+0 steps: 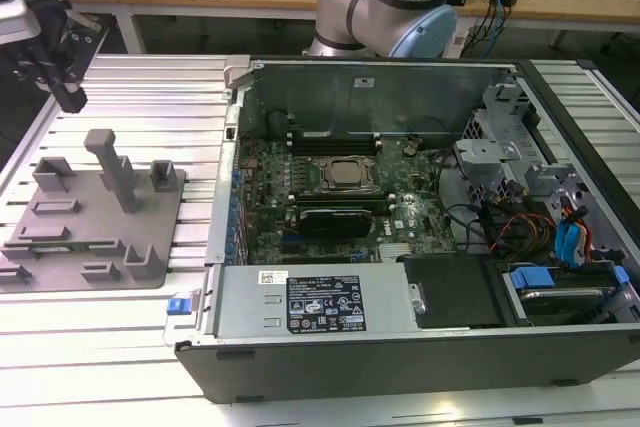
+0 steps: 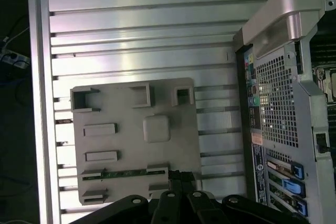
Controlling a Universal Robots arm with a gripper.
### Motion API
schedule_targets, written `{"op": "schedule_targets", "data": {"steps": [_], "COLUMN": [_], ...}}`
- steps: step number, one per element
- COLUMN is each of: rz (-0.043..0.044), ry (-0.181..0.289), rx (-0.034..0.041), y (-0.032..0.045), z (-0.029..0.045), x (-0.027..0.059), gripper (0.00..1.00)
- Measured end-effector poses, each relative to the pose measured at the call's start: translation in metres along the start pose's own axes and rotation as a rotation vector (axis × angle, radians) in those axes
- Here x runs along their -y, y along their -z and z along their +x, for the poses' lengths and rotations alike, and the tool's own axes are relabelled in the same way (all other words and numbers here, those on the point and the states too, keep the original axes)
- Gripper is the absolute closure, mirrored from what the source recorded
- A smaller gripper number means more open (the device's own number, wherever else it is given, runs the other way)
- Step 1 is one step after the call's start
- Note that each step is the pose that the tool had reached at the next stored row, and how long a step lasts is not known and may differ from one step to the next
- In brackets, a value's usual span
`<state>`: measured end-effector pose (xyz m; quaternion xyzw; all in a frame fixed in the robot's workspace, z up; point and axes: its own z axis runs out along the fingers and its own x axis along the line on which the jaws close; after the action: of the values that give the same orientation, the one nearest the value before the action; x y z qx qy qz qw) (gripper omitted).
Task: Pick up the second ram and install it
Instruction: 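Reach for the second ram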
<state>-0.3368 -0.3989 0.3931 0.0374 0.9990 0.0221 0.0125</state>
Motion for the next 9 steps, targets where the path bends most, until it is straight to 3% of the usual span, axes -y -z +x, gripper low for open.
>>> {"op": "schedule_targets", "data": {"steps": [4,9], "rz": [-0.0001,0.0000], "ry": [0.000,0.000], "rx": [0.0001,0.0000], "y": [-0.0002,-0.0011], "z": [0.0099,0.0166], "x": [0.0008,0.0013], "gripper": [0.92,0.92]}}
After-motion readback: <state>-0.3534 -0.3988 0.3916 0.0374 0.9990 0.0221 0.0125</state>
